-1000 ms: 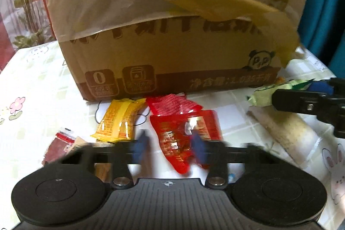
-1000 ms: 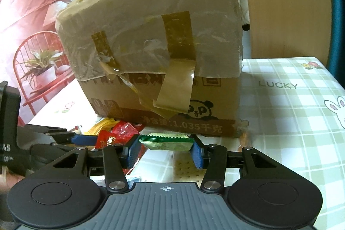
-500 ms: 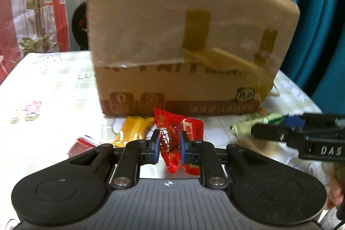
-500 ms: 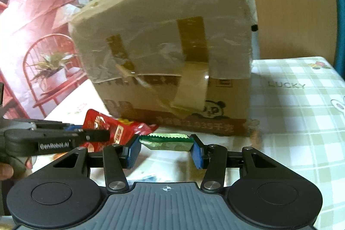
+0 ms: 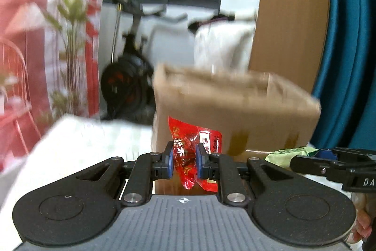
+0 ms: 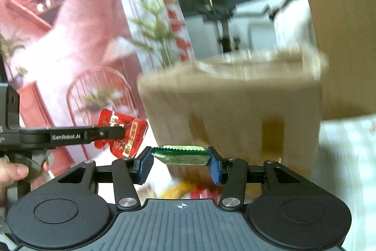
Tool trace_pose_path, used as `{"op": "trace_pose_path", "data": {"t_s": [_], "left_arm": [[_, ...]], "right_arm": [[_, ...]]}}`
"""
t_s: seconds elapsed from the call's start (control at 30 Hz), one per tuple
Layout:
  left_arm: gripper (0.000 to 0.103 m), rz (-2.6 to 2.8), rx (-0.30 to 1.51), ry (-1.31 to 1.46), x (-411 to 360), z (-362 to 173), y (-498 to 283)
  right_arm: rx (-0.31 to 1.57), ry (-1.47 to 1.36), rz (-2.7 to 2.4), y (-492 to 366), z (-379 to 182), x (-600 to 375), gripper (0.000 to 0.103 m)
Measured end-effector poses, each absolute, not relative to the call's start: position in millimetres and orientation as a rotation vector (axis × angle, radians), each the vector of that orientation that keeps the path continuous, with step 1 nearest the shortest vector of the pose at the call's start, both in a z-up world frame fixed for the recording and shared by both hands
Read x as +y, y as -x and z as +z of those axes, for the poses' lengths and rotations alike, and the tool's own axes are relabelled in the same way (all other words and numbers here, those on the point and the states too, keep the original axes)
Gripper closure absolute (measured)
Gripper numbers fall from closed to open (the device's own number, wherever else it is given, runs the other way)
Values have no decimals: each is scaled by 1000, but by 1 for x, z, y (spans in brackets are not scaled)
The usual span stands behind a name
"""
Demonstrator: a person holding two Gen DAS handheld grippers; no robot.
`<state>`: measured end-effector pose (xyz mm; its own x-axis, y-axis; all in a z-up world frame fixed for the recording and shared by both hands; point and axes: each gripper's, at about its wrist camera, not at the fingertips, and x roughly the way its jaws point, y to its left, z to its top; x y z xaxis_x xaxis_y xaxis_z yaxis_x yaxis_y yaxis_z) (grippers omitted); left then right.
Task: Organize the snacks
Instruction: 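Carry both snacks over the paper-lined box and open both grippers to drop them, then move both open grippers back to the snack pile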
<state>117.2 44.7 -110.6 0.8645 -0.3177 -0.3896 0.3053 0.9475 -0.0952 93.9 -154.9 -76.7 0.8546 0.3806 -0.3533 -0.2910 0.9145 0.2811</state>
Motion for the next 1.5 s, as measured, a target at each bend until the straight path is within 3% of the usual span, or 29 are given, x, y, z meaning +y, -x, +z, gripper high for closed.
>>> {"op": "trace_pose_path", "data": {"t_s": [0.27,0.63,0.7,0.77,1.17,1.5], "left_arm": [[84,-361,254,12,14,-58,-156],[83,-418,421,-2,-37,-79,-248],[63,-420,434,1,-37,-82,-253],[50,-408,423,-13,-35,-85,-253],[43,-380,419,-20,-8,-77,-231],[42,-356,409,18,22,-75,-188]], "right_arm": [[252,-167,253,-133,-16,-187,58],[435,-125,9,-203,-49,-222,56],[432,-136,5,-200,-53,-223,47],[429,-134,11,-197,-54,-218,47],[362,-128,57,-159,-35,-209,47],[378,-120,89,-129,-40,-196,47]]}}
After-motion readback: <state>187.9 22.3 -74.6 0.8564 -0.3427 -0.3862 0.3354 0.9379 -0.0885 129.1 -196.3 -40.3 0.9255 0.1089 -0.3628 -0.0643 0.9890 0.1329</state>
